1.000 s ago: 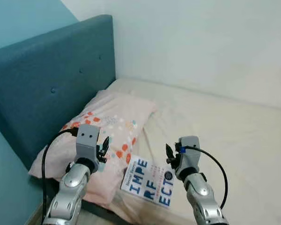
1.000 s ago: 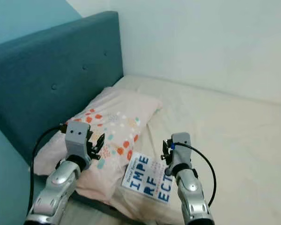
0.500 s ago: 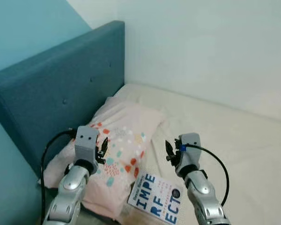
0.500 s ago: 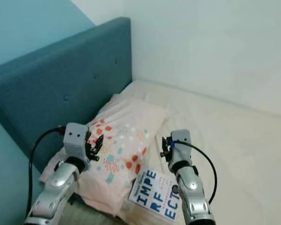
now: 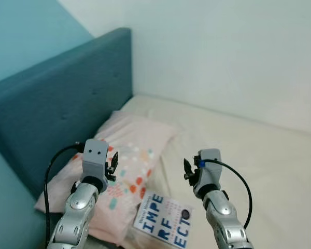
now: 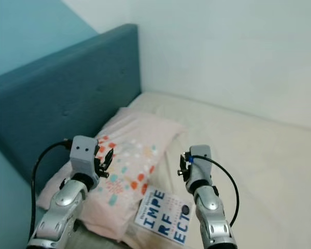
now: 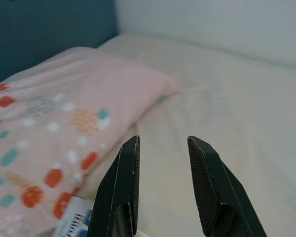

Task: Clean up the room

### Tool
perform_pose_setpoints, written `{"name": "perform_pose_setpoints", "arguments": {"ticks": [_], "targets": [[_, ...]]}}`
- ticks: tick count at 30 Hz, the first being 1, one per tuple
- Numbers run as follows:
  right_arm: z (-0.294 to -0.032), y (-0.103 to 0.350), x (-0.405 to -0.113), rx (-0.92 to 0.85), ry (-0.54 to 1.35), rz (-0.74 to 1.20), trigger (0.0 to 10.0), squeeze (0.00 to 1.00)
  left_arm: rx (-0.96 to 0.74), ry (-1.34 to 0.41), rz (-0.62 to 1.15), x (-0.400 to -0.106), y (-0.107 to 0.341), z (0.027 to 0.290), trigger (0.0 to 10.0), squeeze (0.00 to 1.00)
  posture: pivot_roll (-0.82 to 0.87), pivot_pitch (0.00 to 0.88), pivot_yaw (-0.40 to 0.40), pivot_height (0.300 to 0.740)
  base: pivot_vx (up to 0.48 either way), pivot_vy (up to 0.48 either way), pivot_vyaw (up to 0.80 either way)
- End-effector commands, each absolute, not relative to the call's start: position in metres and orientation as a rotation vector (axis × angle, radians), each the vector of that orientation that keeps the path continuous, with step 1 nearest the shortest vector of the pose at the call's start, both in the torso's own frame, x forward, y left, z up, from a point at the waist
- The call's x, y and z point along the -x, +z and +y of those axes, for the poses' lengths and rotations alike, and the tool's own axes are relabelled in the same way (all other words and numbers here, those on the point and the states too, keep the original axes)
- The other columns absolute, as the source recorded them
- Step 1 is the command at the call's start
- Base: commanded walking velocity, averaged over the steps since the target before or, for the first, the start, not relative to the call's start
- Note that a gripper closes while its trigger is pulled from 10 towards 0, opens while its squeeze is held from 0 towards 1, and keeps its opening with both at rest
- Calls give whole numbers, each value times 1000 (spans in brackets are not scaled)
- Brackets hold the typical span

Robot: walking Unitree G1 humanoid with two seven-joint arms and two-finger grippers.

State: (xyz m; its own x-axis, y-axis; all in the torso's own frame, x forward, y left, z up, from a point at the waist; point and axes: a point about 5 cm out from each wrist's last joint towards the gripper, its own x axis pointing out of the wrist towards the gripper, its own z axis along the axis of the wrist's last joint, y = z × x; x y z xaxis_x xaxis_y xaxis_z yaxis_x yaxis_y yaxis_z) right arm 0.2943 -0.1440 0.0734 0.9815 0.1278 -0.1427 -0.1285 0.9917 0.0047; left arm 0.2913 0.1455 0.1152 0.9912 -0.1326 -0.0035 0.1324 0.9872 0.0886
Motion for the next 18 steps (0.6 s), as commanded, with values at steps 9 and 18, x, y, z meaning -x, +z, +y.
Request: {"name": "perform_pose_setpoints", "arguments": {"ticks": [9, 18], "targets": [[-145, 72, -292, -32, 137, 177, 10000, 0, -39, -126, 3, -294, 115, 145, 10000, 0, 41, 0, -66, 740, 0, 0, -800], [-142, 68, -293, -33, 190, 229, 10000, 0, -18, -88, 2, -292, 113, 149, 10000, 0, 43, 0, -69, 740, 0, 0, -533]]}}
